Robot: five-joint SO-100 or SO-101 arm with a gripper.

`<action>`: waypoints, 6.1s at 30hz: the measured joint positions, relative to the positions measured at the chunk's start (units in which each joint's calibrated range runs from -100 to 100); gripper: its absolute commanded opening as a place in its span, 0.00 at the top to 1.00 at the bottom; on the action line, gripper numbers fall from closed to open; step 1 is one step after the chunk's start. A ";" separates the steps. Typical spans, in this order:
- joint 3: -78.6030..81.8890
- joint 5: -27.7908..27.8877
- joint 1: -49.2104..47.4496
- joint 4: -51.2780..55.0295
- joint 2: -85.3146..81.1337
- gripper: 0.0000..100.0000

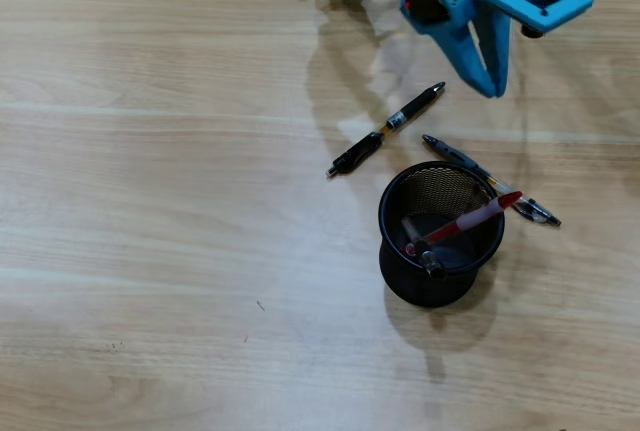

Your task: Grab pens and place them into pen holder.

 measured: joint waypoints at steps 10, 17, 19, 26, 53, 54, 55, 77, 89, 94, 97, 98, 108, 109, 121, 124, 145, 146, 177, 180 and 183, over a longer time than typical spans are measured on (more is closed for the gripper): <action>-8.34 6.45 -3.72 8.20 11.98 0.98; -23.60 8.89 -3.14 21.84 24.64 0.98; -25.91 9.00 -2.95 22.44 26.93 0.98; -27.06 7.96 -0.95 22.44 32.20 0.91; -27.15 1.82 -4.76 18.04 46.47 0.76; -27.24 1.72 -5.05 16.83 46.90 0.76; -27.60 1.66 -5.24 16.06 47.41 0.76; -28.48 0.31 -5.43 14.50 48.17 0.98; -34.87 0.31 -6.10 20.72 35.34 0.98; -40.82 0.31 -5.53 24.00 22.26 0.98; -41.53 0.31 -4.29 24.00 17.93 0.98; -41.61 0.31 -3.91 24.00 16.74 0.98; -41.70 -2.18 -1.33 9.67 14.61 0.98; -41.70 -2.29 -1.33 6.30 14.61 0.98; -31.77 -7.65 3.33 -19.42 14.19 0.98; -25.47 -8.17 4.95 -26.33 13.34 0.98; 18.28 -8.32 16.39 -63.36 4.42 0.98; 18.19 -8.32 16.48 -63.62 5.01 0.98; 17.92 -8.32 15.53 -71.13 14.78 0.93; 17.92 -8.32 15.53 -71.13 12.49 0.98; 20.32 -8.32 15.53 -71.13 8.41 0.98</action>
